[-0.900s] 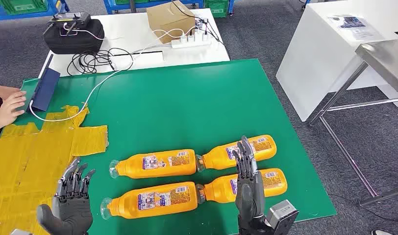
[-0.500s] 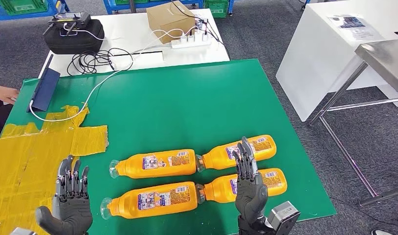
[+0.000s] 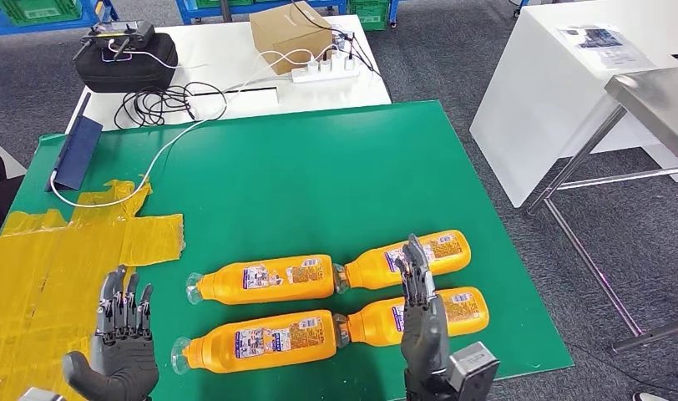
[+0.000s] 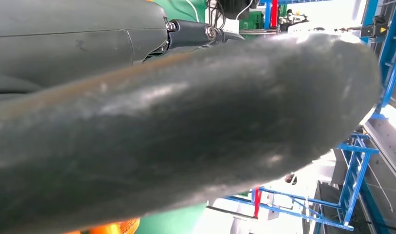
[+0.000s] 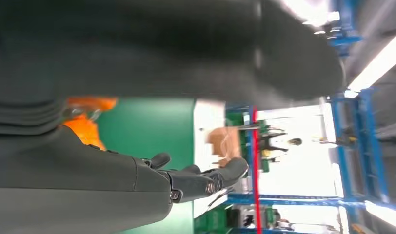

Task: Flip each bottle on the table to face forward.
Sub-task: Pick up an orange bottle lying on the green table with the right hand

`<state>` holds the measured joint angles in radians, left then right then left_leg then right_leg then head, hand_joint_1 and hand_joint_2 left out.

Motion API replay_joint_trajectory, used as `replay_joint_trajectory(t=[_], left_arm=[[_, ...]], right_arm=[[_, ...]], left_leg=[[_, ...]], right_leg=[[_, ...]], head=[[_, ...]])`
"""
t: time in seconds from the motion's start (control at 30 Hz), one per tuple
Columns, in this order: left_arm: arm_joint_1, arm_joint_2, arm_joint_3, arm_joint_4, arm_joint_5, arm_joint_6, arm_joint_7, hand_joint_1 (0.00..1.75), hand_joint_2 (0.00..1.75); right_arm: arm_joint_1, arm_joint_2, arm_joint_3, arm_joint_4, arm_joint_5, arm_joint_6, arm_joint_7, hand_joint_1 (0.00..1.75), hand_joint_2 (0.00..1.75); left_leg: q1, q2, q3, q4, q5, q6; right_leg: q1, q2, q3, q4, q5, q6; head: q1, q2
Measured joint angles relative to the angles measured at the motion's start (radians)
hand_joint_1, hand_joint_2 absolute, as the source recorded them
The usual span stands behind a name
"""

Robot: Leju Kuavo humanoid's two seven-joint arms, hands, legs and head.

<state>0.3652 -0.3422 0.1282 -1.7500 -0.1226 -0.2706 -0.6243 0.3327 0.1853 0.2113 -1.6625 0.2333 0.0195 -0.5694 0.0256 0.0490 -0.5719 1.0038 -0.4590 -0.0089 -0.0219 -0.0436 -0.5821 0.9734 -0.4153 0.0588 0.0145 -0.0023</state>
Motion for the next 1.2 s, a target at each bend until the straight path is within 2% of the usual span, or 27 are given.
replay_joint_trajectory(t=[0.17, 0.27, 0.4, 0.6, 0.83, 1.07, 1.2], left_arm=[[-0.013, 0.0, 0.004, 0.022, -0.023, -0.038, -0.006, 0.0, 0.0], [-0.035, 0.0, 0.003, 0.05, -0.033, -0.052, -0.007, 0.0, 0.0], [-0.053, 0.0, 0.0, 0.081, -0.036, -0.052, -0.007, 0.0, 0.0], [-0.069, 0.005, -0.021, 0.113, -0.017, -0.038, 0.003, 0.0, 0.0], [-0.078, 0.022, -0.056, 0.139, 0.005, -0.02, 0.01, 0.0, 0.0], [-0.087, 0.035, -0.068, 0.157, 0.011, -0.019, 0.012, 0.0, 0.0], [-0.09, 0.039, -0.07, 0.163, 0.013, -0.019, 0.013, 0.0, 0.0]], right_arm=[[-0.055, -0.04, 0.119, 0.049, 0.206, -0.058, 0.166, 0.0, 1.75], [-0.109, -0.082, 0.233, 0.09, 0.257, -0.069, 0.255, 0.0, 1.75], [-0.152, -0.134, 0.349, 0.119, 0.294, -0.086, 0.311, 0.0, 1.75], [-0.209, -0.194, 0.466, 0.127, 0.446, -0.151, 0.375, 0.0, 1.75], [-0.262, -0.243, 0.549, 0.148, 0.53, -0.101, 0.436, 0.0, 1.75], [-0.309, -0.275, 0.585, 0.206, 0.633, -0.047, 0.516, 0.0, 1.75], [-0.332, -0.283, 0.593, 0.241, 0.647, -0.037, 0.528, 0.0, 1.75]], left_leg=[[0.0, 0.0, 0.001, 0.0, 0.0, 0.0], [0.0, 0.0, 0.001, 0.0, 0.001, 0.0], [0.0, 0.0, 0.001, 0.0, 0.001, 0.0], [0.0, 0.0, 0.001, 0.0, 0.001, 0.0], [0.0, 0.0, 0.002, 0.0, 0.001, 0.0], [0.0, 0.0, 0.002, 0.0, 0.001, 0.0], [0.0, 0.0, 0.002, 0.0, 0.001, 0.0]], right_leg=[[0.0, 0.0, 0.0, 0.0, 0.0, 0.0], [0.0, 0.0, 0.001, 0.0, 0.0, 0.0], [0.0, 0.0, 0.002, 0.0, 0.0, 0.0], [0.0, 0.0, 0.001, 0.0, 0.0, 0.0], [0.0, 0.0, 0.002, 0.0, 0.0, 0.0], [0.0, 0.0, 0.002, 0.0, 0.0, 0.0], [0.0, 0.0, 0.002, 0.0, 0.0, 0.0]], head=[[0.0, 0.0], [0.0, 0.0], [0.0, 0.0], [0.0, 0.0], [0.0, 0.0], [0.0, 0.0], [0.0, 0.0]])
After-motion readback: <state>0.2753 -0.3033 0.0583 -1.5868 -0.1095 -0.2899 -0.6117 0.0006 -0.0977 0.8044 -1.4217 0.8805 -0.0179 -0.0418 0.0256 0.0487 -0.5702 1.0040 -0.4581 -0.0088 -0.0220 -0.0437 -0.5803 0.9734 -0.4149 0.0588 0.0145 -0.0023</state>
